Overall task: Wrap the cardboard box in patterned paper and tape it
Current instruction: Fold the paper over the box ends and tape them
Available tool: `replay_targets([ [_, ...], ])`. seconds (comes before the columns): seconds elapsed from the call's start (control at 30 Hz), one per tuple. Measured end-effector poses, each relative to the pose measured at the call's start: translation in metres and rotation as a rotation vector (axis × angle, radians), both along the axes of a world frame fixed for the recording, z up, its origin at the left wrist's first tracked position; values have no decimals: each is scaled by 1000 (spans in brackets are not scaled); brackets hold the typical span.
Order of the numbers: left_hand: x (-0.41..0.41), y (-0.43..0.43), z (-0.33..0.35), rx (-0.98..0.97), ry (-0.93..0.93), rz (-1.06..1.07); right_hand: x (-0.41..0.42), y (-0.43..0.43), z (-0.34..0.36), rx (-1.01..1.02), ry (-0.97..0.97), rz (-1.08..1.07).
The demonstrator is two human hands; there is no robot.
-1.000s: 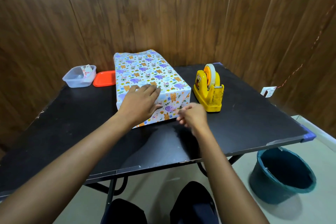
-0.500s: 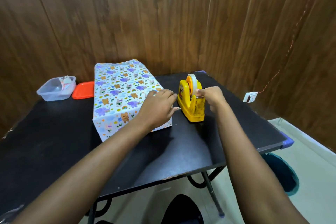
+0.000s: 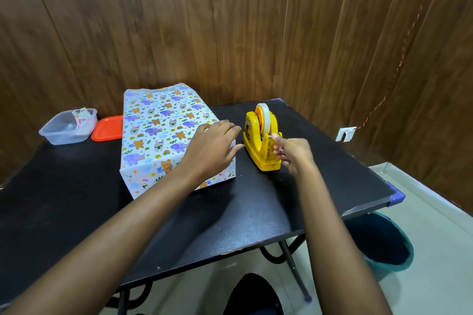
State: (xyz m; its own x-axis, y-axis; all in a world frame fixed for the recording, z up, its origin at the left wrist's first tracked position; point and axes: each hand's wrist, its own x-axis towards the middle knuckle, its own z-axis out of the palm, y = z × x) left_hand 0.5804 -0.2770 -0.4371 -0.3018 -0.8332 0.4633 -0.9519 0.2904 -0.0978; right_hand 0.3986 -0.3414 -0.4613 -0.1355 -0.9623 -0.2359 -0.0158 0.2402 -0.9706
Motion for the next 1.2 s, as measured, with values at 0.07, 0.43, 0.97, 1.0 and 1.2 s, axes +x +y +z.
replay_targets([
  [0.07,7,4,0,7,7,16,3,3,-9,-43,-42,-54],
  [0.43,35,19,-11,121,2,54,23,10,-32,-202,-342,-179],
  [0.97,44,8,-30,-5,-154,59,62,46,-39,-402,223,601],
  [1.0,42,8,-30,3,-156,62,66,44,-40,-441,318,609],
  [1.2,45,5,-33,-6,-195,67,77,42,-48,-625,643,474],
])
